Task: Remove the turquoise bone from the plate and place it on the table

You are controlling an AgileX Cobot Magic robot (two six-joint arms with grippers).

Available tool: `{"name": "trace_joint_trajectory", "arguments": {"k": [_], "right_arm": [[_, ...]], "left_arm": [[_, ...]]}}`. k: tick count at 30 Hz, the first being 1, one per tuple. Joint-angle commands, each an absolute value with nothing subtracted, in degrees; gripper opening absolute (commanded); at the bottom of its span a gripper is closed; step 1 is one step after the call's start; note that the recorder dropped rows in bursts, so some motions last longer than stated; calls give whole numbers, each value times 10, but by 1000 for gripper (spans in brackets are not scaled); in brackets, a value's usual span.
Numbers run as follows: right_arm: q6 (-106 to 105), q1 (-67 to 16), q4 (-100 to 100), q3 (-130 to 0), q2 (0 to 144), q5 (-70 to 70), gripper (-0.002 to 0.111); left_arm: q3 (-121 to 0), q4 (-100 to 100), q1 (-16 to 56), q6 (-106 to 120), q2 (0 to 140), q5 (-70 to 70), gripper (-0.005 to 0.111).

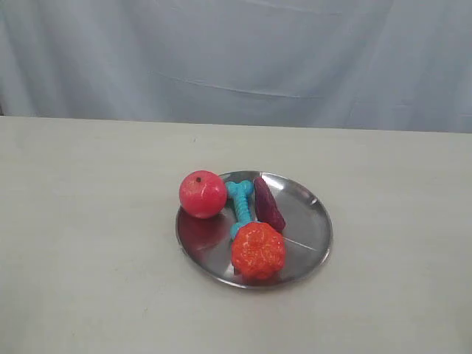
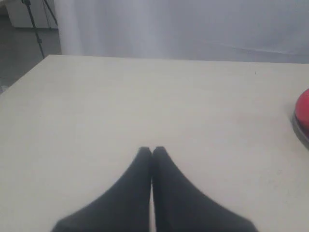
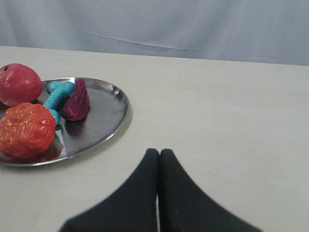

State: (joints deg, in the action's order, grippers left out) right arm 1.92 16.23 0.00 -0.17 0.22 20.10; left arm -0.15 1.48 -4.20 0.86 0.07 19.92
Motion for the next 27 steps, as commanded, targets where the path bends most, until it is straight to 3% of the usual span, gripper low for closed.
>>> {"name": "trace_joint_trajectory", "arguments": {"k": [1,9,19,27], "right_arm": [[19,164,0,0,0,196,0],[17,164,-4,0,0,179,0],[17,164,0,0,0,-146,0],[108,164,0,0,0,-207,0]], "left_arm": [[0,15,-45,6,0,196,0],[0,15,-45,6,0,196,0],[0,15,-45,6,0,196,0],[0,15,-45,6,0,196,0]]}}
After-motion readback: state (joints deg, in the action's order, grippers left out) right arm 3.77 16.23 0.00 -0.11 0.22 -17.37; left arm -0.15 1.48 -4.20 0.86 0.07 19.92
